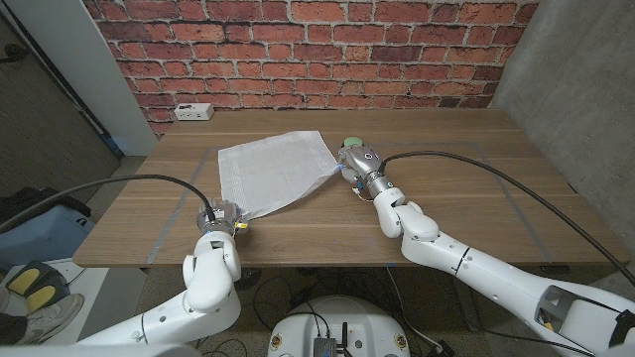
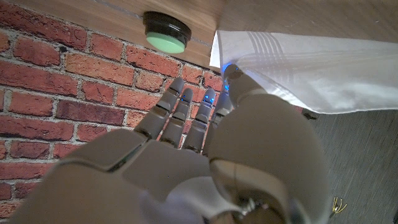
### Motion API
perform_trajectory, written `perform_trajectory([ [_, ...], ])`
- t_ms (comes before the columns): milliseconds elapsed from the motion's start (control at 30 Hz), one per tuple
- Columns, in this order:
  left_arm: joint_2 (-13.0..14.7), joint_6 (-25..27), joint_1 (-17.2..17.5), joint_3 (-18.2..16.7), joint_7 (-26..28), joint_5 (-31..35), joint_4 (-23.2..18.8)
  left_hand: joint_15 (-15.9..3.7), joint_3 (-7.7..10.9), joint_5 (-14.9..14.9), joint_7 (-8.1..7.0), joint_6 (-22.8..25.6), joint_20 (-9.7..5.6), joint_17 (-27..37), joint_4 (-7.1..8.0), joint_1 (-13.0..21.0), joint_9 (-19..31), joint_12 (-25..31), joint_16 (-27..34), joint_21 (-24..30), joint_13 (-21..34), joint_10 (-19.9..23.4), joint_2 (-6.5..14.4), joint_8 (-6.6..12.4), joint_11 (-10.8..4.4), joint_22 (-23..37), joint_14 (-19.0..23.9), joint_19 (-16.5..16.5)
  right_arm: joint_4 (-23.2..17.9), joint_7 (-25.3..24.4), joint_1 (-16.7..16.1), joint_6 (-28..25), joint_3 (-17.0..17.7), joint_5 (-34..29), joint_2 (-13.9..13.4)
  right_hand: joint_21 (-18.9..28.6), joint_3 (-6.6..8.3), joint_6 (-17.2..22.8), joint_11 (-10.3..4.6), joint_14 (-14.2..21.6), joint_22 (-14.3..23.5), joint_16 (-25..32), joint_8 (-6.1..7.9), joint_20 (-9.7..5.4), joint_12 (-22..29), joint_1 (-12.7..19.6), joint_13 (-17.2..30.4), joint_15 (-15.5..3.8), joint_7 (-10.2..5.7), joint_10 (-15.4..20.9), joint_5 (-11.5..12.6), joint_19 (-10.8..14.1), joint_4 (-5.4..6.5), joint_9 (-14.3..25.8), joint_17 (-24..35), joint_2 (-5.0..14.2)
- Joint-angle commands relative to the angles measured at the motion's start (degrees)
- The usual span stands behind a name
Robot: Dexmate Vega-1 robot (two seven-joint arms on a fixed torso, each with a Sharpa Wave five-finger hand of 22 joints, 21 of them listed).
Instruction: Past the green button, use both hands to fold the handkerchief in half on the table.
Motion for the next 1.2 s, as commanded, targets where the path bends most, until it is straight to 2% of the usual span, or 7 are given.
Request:
perform_trajectory([
  [33, -4.9, 1.5, -1.8, 2.7, -7.4, 18.8, 8.0, -2.44, -0.30, -1.5, 6.38, 37.8, -1.61, 0.0, -0.08, 7.5, 1.3, 0.6, 0.7, 1.6, 0.1, 7.9, 0.8, 4.53, -0.25, 0.2, 6.2, 6.8, 0.1, -3.0, 0.3, 0.7, 0.7, 0.3, 0.1, 0.4, -0.14, 0.6, -0.18, 0.6, 0.2, 0.1, 0.21, -0.14, 0.1, 0.4, 0.2, -8.96, -0.06, 0.6, 0.4, 0.5, 0.24, 0.3, 0.1, -0.07],
  [233, -12.4, -6.0, 9.4, -9.8, 23.4, 4.1, 5.2, -2.88, -1.73, -1.5, 7.03, 37.2, -0.69, 0.1, 1.38, 7.8, 3.4, 1.0, 1.1, 1.9, 0.4, 11.3, 2.3, 4.94, -0.39, 0.5, 9.8, 8.1, 0.7, -4.0, 0.2, 0.9, 1.2, 1.2, 0.3, 0.4, -0.08, 0.7, -0.30, 0.7, 0.3, 0.0, 0.21, -0.19, 0.0, 0.4, 0.2, -8.92, -0.06, 0.7, 0.5, 0.6, 0.27, 0.3, 0.0, -0.15],
  [333, -12.7, -8.0, 11.0, -11.3, 30.0, 0.9, 3.8, -2.34, -2.42, -1.3, 6.94, 35.7, 0.43, 0.2, 2.57, 7.1, 4.6, 0.5, 1.0, 2.0, 0.5, 11.2, 3.6, 5.10, 0.28, 0.7, 10.2, 8.1, 0.9, -4.8, 0.1, 0.8, 1.4, 1.3, 0.3, 0.4, -0.04, 0.8, -0.08, 0.8, 0.3, -0.1, 0.23, -0.22, 0.0, 0.4, 0.2, -8.90, -0.06, 1.0, 0.5, 0.6, 0.29, 0.3, -0.1, -0.15],
  [567, -8.5, -7.4, 10.4, -9.7, 30.9, -2.3, -1.3, -1.50, -3.43, -0.4, 5.89, 34.1, 0.13, 0.6, 4.29, 5.9, 7.7, -0.9, 0.3, 1.9, 0.9, 9.3, 5.1, 6.94, 0.36, 1.0, 9.0, 7.4, 0.7, -7.9, -1.2, 0.5, 2.9, 2.8, 0.3, 0.4, 0.04, 0.8, -0.23, 1.0, 0.3, -0.2, 0.22, -0.34, -0.1, 0.5, 0.2, -8.94, 0.05, 1.1, 0.6, 0.7, 0.26, 0.3, -0.1, -0.19],
  [700, -6.9, -8.9, 10.9, -10.8, 31.8, -6.4, -3.9, -2.10, -2.47, 0.5, 5.66, 33.6, -0.90, 1.1, 5.08, 6.1, 9.8, -1.4, 0.3, 1.8, 1.1, 8.3, 5.9, 8.53, -0.07, 1.1, 8.2, 6.8, 0.1, -9.5, -2.4, 1.1, 4.2, 4.5, -0.1, 0.5, 0.09, 0.9, -0.31, 1.2, 0.3, -0.3, 0.23, -0.42, -0.2, 0.6, 0.2, -8.94, 0.17, 1.2, 0.6, 0.9, 0.27, 0.2, -0.2, -0.24],
  [1033, -3.2, -13.6, 12.7, -14.7, 34.8, -16.9, -9.0, -2.13, -0.10, 2.1, 7.99, 31.8, -1.75, 1.4, 4.71, 7.0, 14.7, -2.1, 0.0, 1.4, 1.5, 6.5, 4.9, 12.50, -0.06, 1.3, 6.3, 5.0, -2.1, -12.0, -4.8, 0.5, 6.0, 6.0, -1.3, 0.6, 0.31, 1.0, -0.22, 1.4, 0.3, -0.7, 0.23, -0.44, -0.4, 0.5, 0.2, -9.06, 0.18, 1.5, 0.7, 1.2, 0.37, 0.2, -0.3, -0.30],
  [1200, 0.6, -11.1, 10.8, -12.3, 32.7, -18.2, -12.0, -1.61, 0.68, 1.8, 8.70, 32.2, -1.27, 1.4, 4.08, 7.4, 16.1, -2.3, -0.2, 1.2, 1.6, 5.7, 4.6, 14.06, 0.38, 1.4, 5.4, 4.1, -3.6, -13.1, -6.3, -0.2, 7.0, 6.4, -1.9, 0.6, 0.41, 1.0, -0.13, 1.5, 0.3, -0.8, 0.23, -0.45, -0.5, 0.5, 0.2, -9.07, 0.14, 1.6, 0.7, 1.3, 0.39, 0.2, -0.4, -0.33],
])
